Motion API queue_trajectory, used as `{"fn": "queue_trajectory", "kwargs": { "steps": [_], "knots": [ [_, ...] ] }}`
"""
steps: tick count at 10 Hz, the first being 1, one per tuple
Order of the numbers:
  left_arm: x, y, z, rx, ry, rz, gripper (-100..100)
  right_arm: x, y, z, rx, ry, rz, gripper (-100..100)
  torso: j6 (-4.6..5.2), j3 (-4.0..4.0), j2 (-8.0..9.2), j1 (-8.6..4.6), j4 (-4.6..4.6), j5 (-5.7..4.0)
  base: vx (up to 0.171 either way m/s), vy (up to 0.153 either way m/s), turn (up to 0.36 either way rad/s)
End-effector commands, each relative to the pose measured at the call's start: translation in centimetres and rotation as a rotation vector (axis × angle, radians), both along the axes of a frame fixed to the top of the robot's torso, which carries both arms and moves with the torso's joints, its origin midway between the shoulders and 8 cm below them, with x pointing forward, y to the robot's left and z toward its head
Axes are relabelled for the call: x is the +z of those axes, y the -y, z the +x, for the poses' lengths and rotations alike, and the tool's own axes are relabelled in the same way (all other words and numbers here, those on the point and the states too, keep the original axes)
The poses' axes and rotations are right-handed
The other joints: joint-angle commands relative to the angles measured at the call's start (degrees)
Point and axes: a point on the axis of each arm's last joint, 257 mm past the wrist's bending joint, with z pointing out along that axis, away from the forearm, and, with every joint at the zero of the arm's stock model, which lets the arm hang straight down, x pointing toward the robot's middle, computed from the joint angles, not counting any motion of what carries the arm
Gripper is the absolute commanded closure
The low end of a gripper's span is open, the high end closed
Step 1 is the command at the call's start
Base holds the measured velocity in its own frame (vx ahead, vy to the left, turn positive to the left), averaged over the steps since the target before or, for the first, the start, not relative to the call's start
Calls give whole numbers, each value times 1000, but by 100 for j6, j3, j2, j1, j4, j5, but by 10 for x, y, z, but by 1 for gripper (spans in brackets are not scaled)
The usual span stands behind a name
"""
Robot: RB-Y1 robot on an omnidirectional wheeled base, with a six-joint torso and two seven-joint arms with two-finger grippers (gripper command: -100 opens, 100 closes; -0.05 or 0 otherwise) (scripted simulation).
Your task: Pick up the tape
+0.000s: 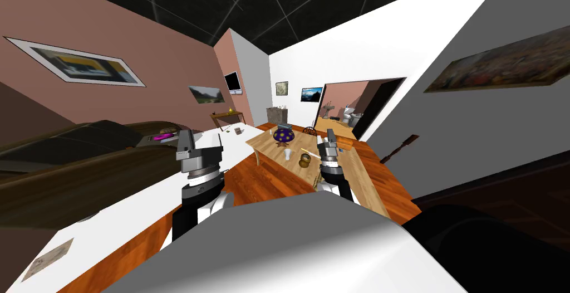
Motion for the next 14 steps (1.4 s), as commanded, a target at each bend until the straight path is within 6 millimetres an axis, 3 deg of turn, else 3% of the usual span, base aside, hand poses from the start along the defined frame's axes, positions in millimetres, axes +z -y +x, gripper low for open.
{"fn": "queue_trajectory", "kwargs": {
  "steps": [1,4,7,8,10,11,12,13,14],
  "knots": [
    [0,0,0,0,0,0,0,-6,-3,7,47,-19,22,-100,0,0,0,0,0,0,19,37,79],
    [0,0,0,0,0,0,0,-24,-6,24,147,-75,79,-100,-1,-12,-20,21,-5,5,48,65,76],
    [0,0,0,0,0,0,0,-57,-6,48,258,-178,157,-100,-2,-16,-27,28,-6,6,56,76,109],
    [0,0,0,0,0,0,0,-57,-5,48,266,-179,168,-100,-2,-14,-23,28,-6,7,33,53,30],
    [0,0,0,0,0,0,0,-88,0,67,328,-275,227,-100,-1,-11,-18,21,-4,5,54,72,93],
    [0,0,0,0,0,0,0,-88,1,67,339,-276,245,-100,-1,-14,-24,29,-5,7,52,55,54],
    [0,0,0,0,0,0,0,-106,6,76,367,-333,279,-100,1,-13,-21,22,-5,6,39,46,90],
    [0,0,0,0,0,0,0,-106,7,76,370,-332,290,-100,0,-10,-17,18,-4,4,28,35,44],
    [0,0,0,0,0,0,0,-126,13,85,392,-392,328,-100,1,-8,-12,14,-3,4,32,51,87]
  ]
}}
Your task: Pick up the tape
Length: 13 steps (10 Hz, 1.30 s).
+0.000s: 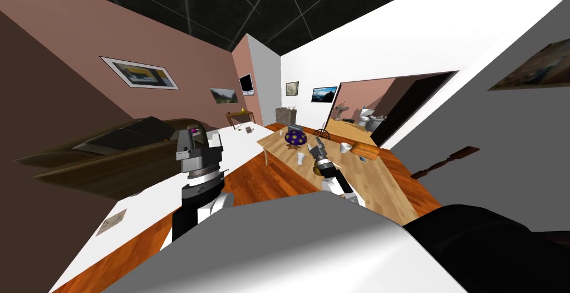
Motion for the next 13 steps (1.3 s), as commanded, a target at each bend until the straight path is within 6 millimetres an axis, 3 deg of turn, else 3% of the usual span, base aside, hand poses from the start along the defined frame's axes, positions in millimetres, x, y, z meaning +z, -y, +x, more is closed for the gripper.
{"fn": "queue_trajectory", "kwargs": {
  "steps": [1,2,3,4,5,6,7,8,9,10,11,12,13],
  "knots": [
    [0,0,0,0,0,0,0,-9,6,5,15,-36,31,-100,0,0,0,0,0,0,34,45,49],
    [0,0,0,0,0,0,0,-29,14,13,35,-103,59,-100,2,1,1,-1,0,0,39,59,113],
    [0,0,0,0,0,0,0,-29,15,13,36,-105,75,-100,0,-1,-1,3,0,1,39,42,48],
    [0,0,0,0,0,0,0,-51,26,20,48,-175,103,-100,2,-1,-1,-2,0,0,53,46,98],
    [0,0,0,0,0,0,0,-51,27,20,50,-177,122,-100,1,-3,-5,-2,-1,0,52,40,48],
    [0,0,0,0,0,0,0,-73,41,26,54,-248,149,-100,2,-3,-5,-3,-1,0,55,48,88],
    [0,0,0,0,0,0,0,-74,42,26,57,-252,172,-100,1,-4,-7,-2,-2,0,48,34,58],
    [0,0,0,0,0,0,0,-96,58,30,52,-326,201,-100,2,-3,-4,-4,-1,0,53,44,120],
    [0,0,0,0,0,0,0,-96,59,30,55,-328,226,-100,1,-3,-6,-3,-2,0,50,32,62],
    [0,0,0,0,0,0,0,-117,76,32,44,-398,255,-100,3,-3,-4,-5,-1,0,72,39,128],
    [0,0,0,0,0,0,0,-119,78,32,44,-403,285,-100,0,-7,-12,-5,-2,0,63,29,56],
    [0,0,0,0,0,0,0,-141,99,32,22,-476,321,-100,3,-6,-9,-6,-2,-1,66,31,105],
    [0,0,0,0,0,0,0,-141,100,32,24,-478,349,-100,1,-6,-10,-6,-2,-1,54,22,56]
  ]
}}
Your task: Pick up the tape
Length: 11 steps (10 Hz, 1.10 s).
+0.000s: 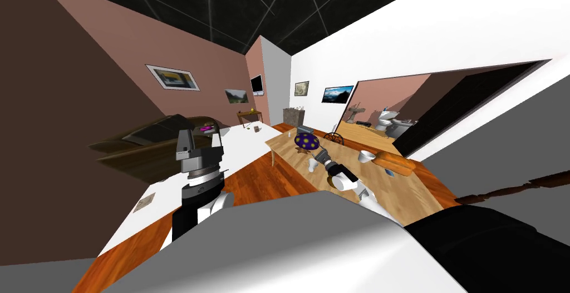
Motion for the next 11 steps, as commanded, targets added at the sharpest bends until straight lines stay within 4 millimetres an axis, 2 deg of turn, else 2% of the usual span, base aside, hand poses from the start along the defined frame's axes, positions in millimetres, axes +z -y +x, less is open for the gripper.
{"fn": "queue_trajectory", "kwargs": {
  "steps": [1,2,3,4,5,7,8,9,10,11],
  "knots": [
    [0,0,0,0,0,0,0,-22,24,-3,-27,-82,45,-100,0,0,0,0,0,0,64,32,122],
    [0,0,0,0,0,0,0,-25,27,-3,-36,-88,81,-100,-2,-1,-2,2,0,1,62,25,53],
    [0,0,0,0,0,0,0,-40,47,-6,-61,-153,107,-100,-1,-1,-2,2,0,0,73,38,109],
    [0,0,0,0,0,0,0,-45,51,-8,-75,-163,146,-100,-2,-3,-5,5,-1,1,67,20,65],
    [0,0,0,0,0,0,0,-55,68,-11,-96,-217,170,-100,0,-2,-3,0,-1,0,71,19,110],
    [0,0,0,0,0,0,0,-65,77,-15,-124,-235,213,-100,-1,0,0,-5,0,-1,38,-1,30],
    [0,0,0,0,0,0,0,-77,97,-22,-158,-291,258,-100,2,6,11,-9,2,-2,38,6,106],
    [0,0,0,0,0,0,0,-84,104,-26,-180,-304,284,-100,-2,5,8,-8,2,-1,52,12,67],
    [0,0,0,0,0,0,0,-95,126,-35,-227,-352,334,-100,1,3,6,-4,2,-1,62,21,100],
    [0,0,0,0,0,0,0,-102,130,-39,-243,-368,357,-100,-2,1,1,0,1,-1,55,7,67]
  ]
}}
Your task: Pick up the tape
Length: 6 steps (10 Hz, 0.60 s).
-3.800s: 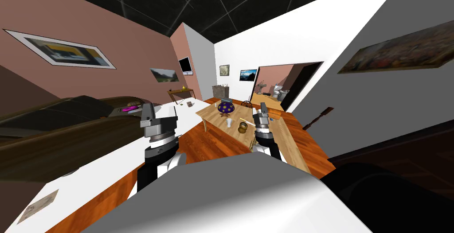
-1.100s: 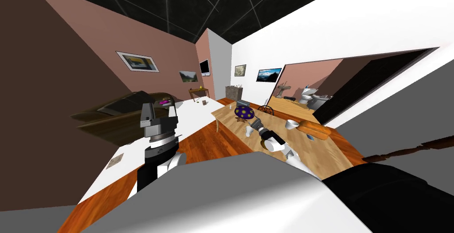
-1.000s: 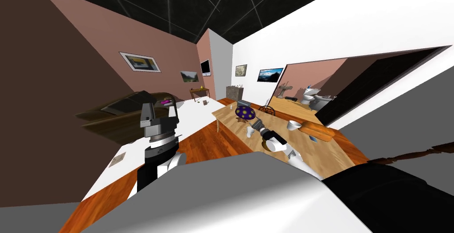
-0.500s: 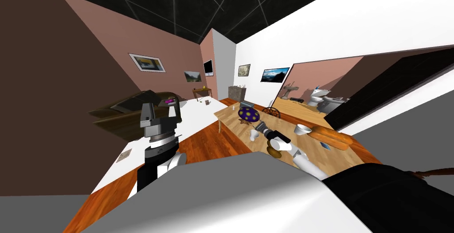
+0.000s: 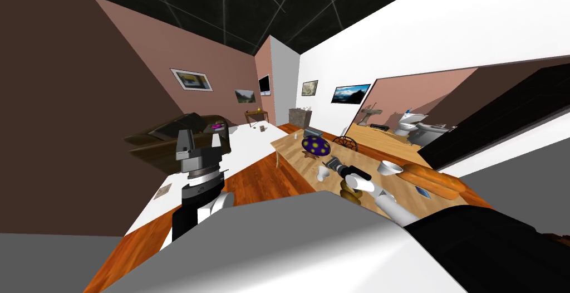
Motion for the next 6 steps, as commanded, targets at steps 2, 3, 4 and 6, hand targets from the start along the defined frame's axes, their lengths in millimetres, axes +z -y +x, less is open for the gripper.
{"fn": "queue_trajectory", "kwargs": {
  "steps": [2,3,4,6],
  "knots": [
    [0,0,0,0,0,0,0,-21,33,-17,-90,-77,89,-100,-3,-1,-2,0,0,0,53,9,79],
    [0,0,0,0,0,0,0,-21,33,-17,-90,-77,89,-100,-1,0,1,0,0,-1,24,-1,0],
    [0,0,0,0,0,0,0,-36,59,-36,-166,-132,153,-100,0,5,8,-1,2,-1,39,10,111],
    [0,0,0,0,0,0,0,-48,77,-55,-233,-183,216,-100,0,4,7,1,2,-1,41,9,72]
  ]
}}
